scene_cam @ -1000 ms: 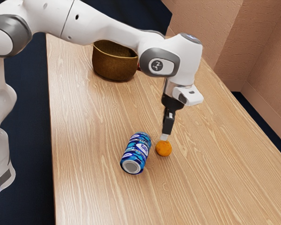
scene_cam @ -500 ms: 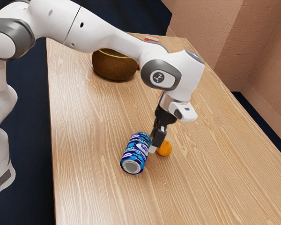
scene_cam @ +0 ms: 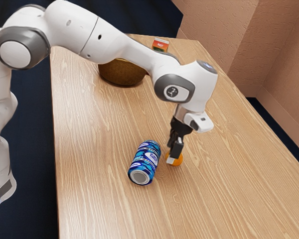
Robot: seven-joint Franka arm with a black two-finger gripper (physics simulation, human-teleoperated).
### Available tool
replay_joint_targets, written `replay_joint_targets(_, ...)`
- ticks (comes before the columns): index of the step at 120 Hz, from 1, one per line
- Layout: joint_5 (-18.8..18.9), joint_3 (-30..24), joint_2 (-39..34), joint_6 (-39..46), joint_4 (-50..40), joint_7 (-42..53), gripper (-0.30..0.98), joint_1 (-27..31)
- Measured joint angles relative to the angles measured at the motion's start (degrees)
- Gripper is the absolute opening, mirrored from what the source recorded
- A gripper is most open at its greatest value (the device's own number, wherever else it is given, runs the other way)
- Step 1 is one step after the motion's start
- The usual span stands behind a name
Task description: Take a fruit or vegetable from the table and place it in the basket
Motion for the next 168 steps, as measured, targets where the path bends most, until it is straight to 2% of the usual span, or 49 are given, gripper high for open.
replay_joint_targets(60, 0.0, 0.0, 4.2, 7.0, -0.1, 0.2, 0.66, 1.8)
replay_joint_targets(66, 0.2, 0.0, 4.4, 7.3, -0.1, 0.3, 0.61, 2.2)
replay_joint_targets(76, 1.9, 0.0, 4.6, 7.6, 0.0, 0.3, 0.44, 2.9)
replay_joint_targets(83, 3.0, 0.0, 5.0, 7.8, 0.2, 0.3, 0.39, 3.3)
replay_joint_targets(89, 5.5, -0.2, 5.0, 7.6, 2.7, 0.3, 0.36, 3.3)
replay_joint_targets(98, 8.9, -0.2, 4.7, 5.2, 7.7, 0.4, 0.36, 2.9)
replay_joint_targets(108, 11.1, 1.0, 2.8, 1.2, 11.1, 0.5, 0.36, 2.9)
replay_joint_targets(123, 14.5, 5.7, -4.5, -5.6, 12.6, 0.6, 0.36, 3.1)
replay_joint_targets(140, 20.7, 10.9, -11.2, -10.7, 13.4, 0.8, 0.35, 3.2)
replay_joint_targets(154, 21.8, 11.8, -12.0, -14.7, 19.4, 1.0, 0.36, 5.5)
replay_joint_targets(168, 21.0, 16.5, -12.2, -17.4, 19.6, 1.3, 0.36, 2.2)
